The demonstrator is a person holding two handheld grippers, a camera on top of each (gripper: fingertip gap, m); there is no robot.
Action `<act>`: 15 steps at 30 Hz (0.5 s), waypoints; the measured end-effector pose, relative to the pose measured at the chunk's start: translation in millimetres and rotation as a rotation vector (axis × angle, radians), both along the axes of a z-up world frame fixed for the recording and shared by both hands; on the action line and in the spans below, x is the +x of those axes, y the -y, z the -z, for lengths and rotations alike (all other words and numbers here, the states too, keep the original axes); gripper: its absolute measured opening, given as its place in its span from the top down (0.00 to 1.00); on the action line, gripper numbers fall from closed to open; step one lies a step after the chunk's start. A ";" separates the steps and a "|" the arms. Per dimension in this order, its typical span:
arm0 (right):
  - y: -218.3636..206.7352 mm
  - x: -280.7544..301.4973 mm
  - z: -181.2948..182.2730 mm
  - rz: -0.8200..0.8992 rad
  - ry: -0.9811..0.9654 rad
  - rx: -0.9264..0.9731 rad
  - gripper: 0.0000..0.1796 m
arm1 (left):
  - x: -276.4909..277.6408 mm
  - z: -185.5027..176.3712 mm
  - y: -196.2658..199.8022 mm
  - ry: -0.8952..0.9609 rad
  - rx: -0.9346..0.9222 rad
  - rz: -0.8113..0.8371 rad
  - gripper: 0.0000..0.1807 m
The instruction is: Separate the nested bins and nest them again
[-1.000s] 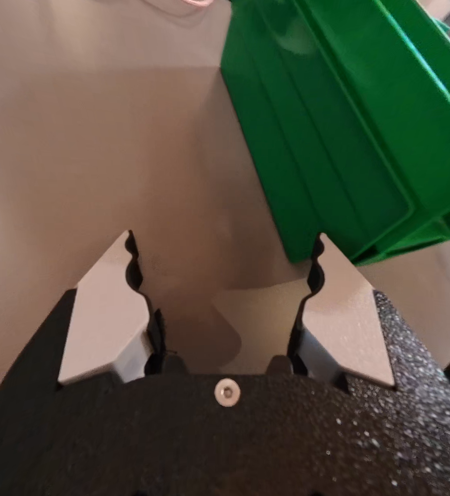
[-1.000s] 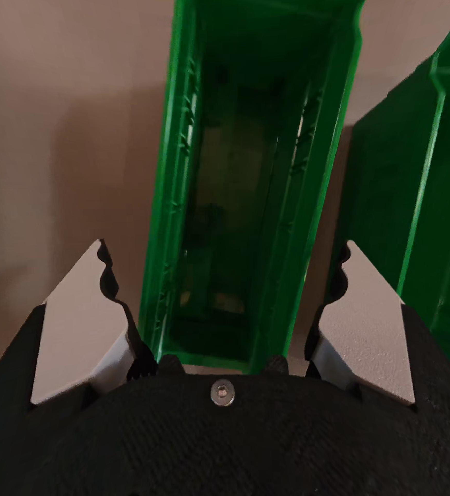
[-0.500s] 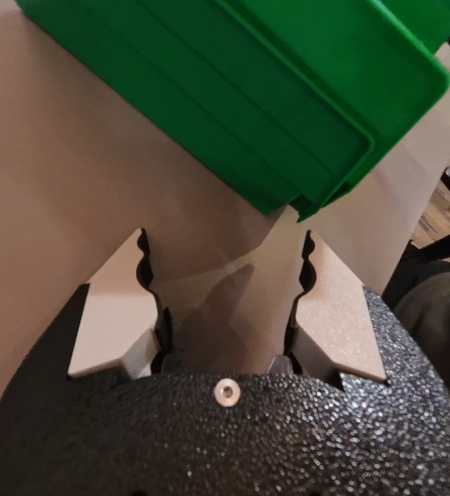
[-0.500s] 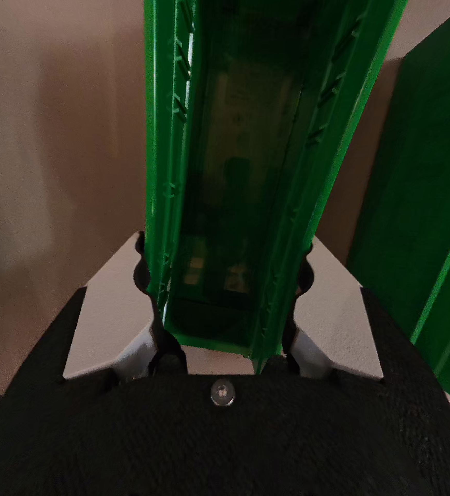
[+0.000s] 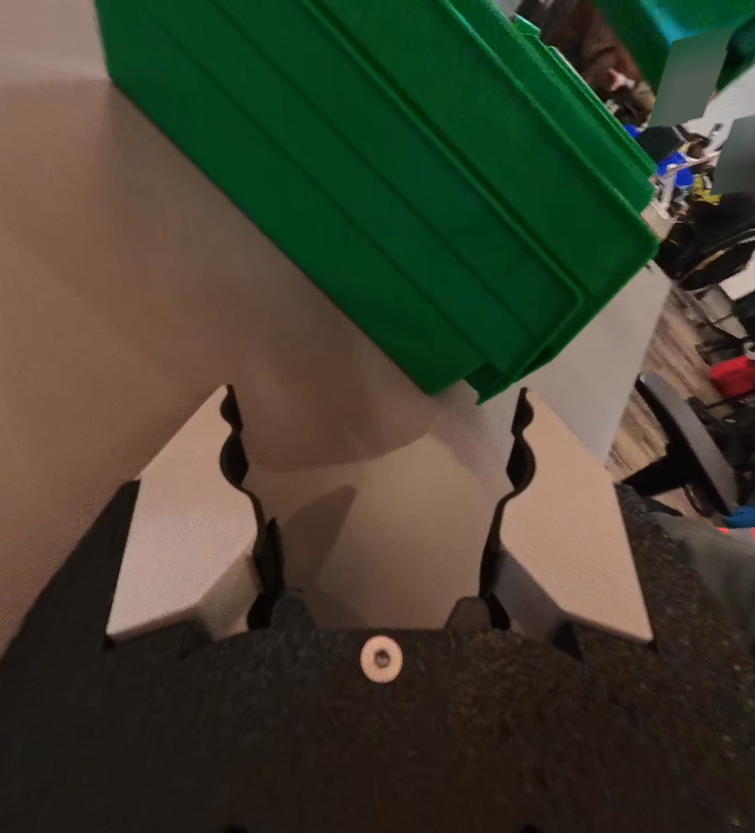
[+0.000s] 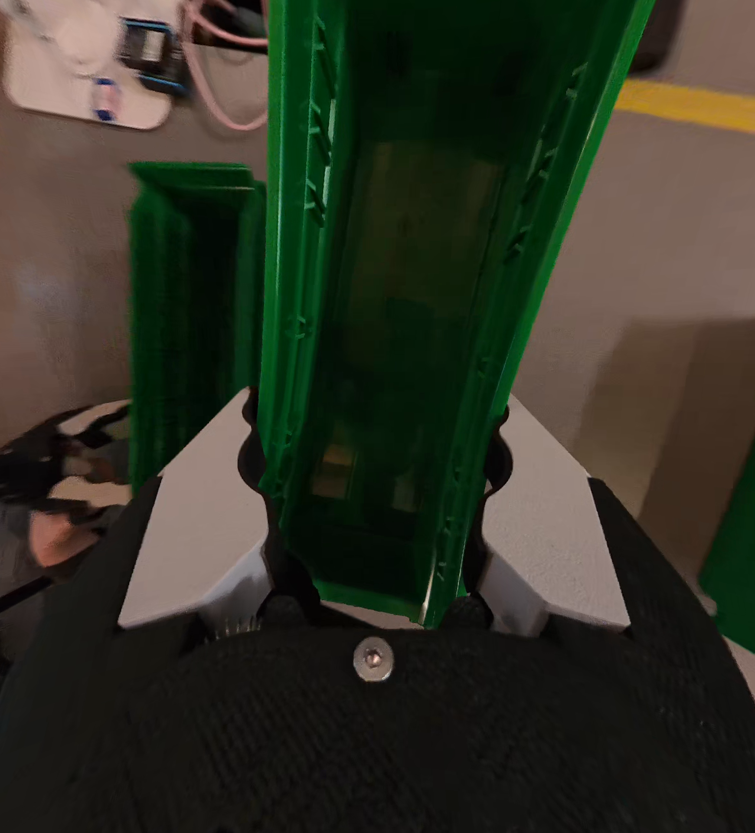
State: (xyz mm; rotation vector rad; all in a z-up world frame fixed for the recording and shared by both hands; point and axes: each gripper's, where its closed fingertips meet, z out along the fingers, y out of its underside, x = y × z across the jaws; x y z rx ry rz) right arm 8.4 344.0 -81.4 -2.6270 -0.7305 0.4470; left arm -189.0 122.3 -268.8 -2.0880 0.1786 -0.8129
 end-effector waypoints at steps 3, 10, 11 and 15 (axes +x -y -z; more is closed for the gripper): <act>29.3 -51.6 -21.3 -0.080 -0.010 0.001 0.42 | 24.7 -3.6 4.1 0.029 -0.011 0.099 0.34; 76.6 -130.0 -7.6 -0.202 -0.001 -0.093 0.42 | 97.7 -27.3 -0.1 0.064 0.034 0.289 0.20; 78.7 -133.4 -2.2 -0.209 0.024 -0.094 0.42 | 103.6 -25.9 -1.8 0.037 0.037 0.301 0.20; 78.9 -135.5 15.7 -0.219 0.117 -0.090 0.42 | 130.6 -25.9 -9.3 0.043 0.053 0.350 0.16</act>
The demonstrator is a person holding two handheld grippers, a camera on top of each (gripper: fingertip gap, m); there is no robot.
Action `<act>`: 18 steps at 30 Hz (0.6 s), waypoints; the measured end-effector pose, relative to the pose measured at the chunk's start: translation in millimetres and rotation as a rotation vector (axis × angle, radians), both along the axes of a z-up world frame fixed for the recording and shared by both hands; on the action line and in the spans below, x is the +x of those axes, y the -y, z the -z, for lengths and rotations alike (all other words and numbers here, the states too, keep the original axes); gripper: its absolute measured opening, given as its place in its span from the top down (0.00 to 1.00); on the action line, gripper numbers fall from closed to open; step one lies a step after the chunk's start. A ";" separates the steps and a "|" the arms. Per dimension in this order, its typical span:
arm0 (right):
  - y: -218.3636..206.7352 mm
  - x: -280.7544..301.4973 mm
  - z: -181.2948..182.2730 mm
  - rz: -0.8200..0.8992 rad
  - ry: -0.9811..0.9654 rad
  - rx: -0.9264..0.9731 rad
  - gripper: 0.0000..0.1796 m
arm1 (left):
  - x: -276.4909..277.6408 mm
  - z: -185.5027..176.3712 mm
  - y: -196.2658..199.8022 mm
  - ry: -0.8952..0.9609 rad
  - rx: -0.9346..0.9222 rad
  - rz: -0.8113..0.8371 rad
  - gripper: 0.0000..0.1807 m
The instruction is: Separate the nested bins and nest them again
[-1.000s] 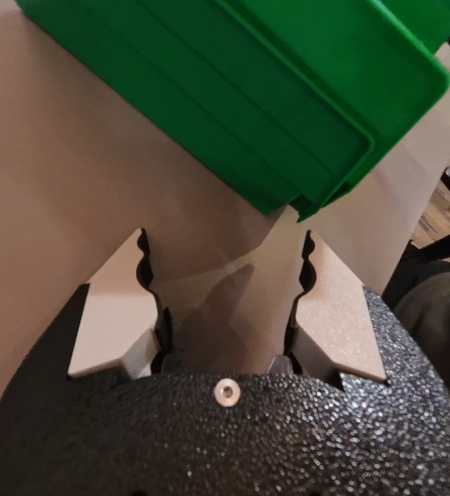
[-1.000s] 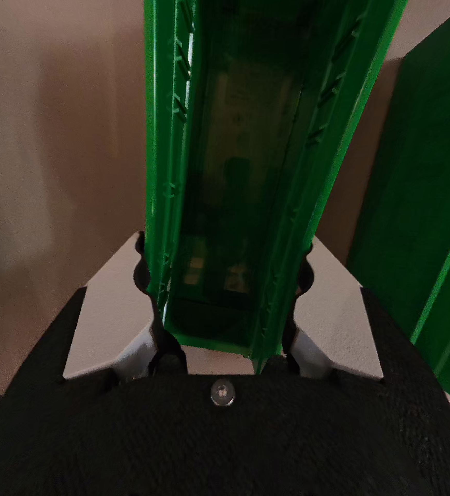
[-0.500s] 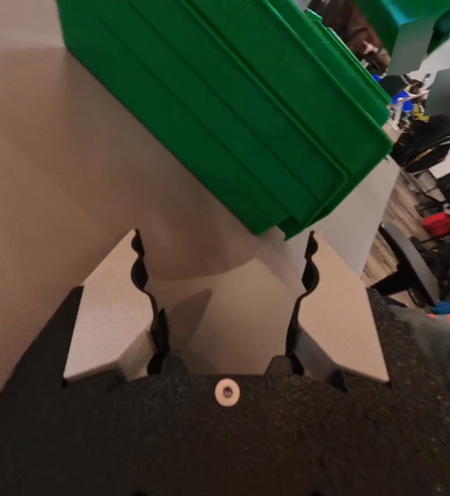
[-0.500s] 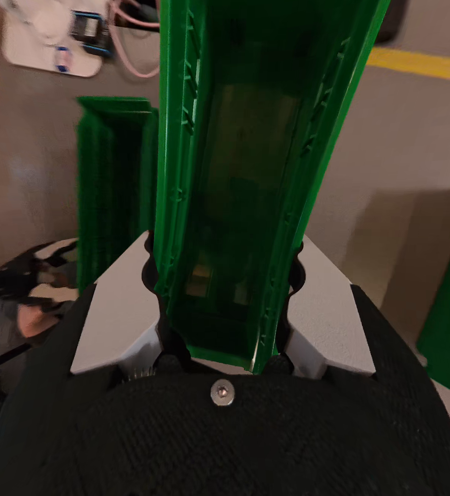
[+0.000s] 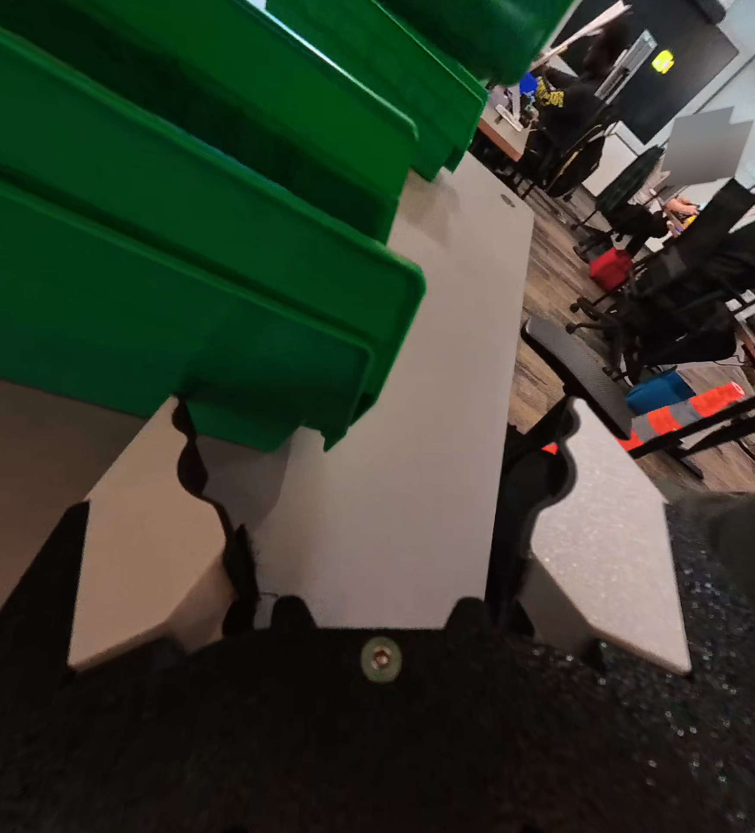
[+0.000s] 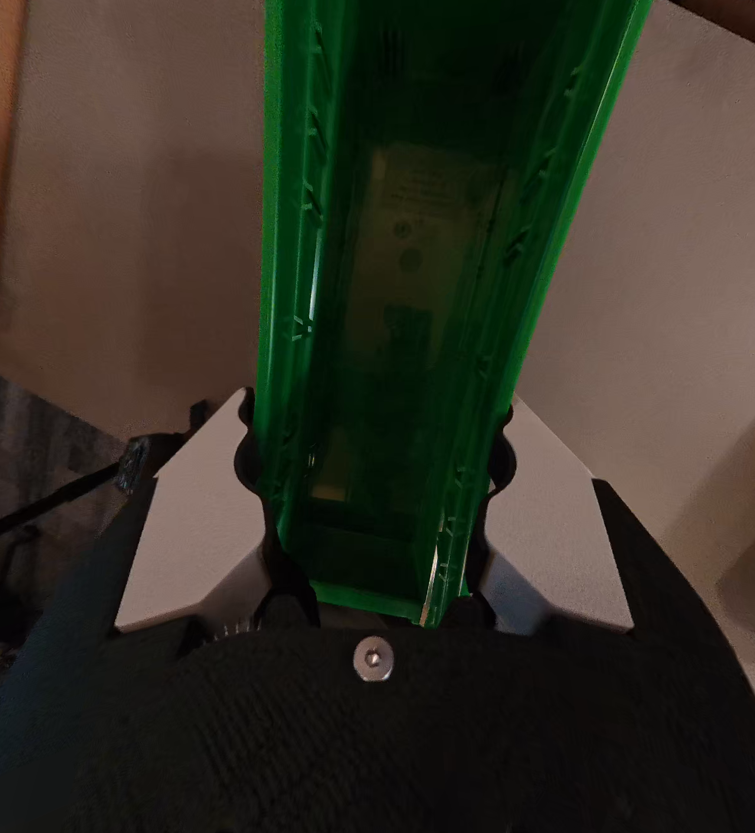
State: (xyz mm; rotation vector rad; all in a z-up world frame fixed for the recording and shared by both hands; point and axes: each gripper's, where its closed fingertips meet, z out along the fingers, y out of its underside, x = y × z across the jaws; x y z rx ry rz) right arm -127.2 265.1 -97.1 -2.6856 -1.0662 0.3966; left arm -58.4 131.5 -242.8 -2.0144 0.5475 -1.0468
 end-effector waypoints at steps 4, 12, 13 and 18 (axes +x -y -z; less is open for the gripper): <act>-3.6 4.4 11.3 -0.027 0.051 0.028 0.42 | 0.6 16.3 4.6 -0.083 -0.036 0.028 0.14; 3.9 -4.3 29.2 -0.083 0.038 0.033 0.42 | -77.8 4.2 -20.0 -0.130 0.065 -0.324 0.12; 2.3 -4.8 32.2 -0.078 0.041 0.046 0.42 | -82.1 3.7 -19.1 -0.125 0.066 -0.333 0.12; -2.6 -7.9 47.4 -0.063 0.028 0.073 0.41 | -90.0 8.4 -18.1 -0.115 0.049 -0.347 0.12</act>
